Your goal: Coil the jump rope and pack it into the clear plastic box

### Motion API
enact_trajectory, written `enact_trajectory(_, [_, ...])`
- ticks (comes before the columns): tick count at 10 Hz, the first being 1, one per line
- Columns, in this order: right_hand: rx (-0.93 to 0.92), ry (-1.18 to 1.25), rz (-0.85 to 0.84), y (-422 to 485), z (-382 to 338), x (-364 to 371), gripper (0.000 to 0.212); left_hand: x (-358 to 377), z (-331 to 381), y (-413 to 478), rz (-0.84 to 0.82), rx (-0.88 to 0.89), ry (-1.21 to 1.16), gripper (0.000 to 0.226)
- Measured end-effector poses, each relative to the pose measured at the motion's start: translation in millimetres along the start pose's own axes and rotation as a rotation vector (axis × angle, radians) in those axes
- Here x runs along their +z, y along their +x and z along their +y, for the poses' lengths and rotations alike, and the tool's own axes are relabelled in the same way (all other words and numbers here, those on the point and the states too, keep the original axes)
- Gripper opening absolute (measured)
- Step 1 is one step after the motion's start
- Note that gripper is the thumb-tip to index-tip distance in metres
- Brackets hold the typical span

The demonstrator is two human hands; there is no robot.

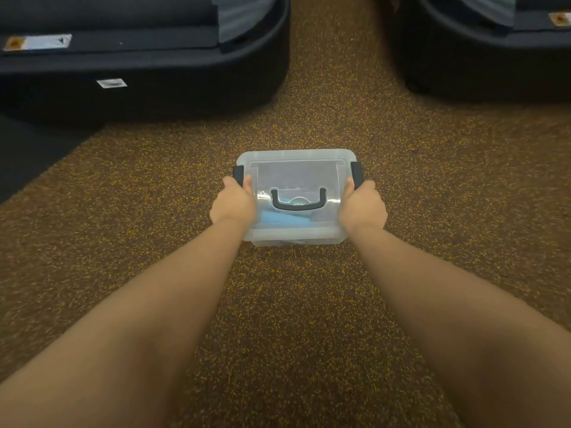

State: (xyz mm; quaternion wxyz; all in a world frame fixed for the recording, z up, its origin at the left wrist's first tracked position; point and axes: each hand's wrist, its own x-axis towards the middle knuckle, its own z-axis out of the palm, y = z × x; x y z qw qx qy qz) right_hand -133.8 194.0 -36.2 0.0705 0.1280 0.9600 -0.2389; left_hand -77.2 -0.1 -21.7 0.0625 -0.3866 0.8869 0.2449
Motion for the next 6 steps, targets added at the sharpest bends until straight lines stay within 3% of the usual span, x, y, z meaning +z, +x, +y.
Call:
enact_trajectory(2, [-0.011, -0.076, -0.090, 1.0, -0.7, -10.1, 0.047, -9.5, -3.0, 2.2, -0.158, 0.022, -0.032, 0.052])
enact_trajectory(4, [0.002, -0.047, -0.385, 5.5, -12.1, -40.2, 0.059, -31.4, -4.9, 0.2, -0.353, -0.008, -0.043, 0.065])
enact_trajectory(6, [-0.081, -0.069, -0.433, -17.4, -48.0, -90.3, 0.062, -90.9, 28.9, -22.1, -0.351, 0.022, 0.005, 0.069])
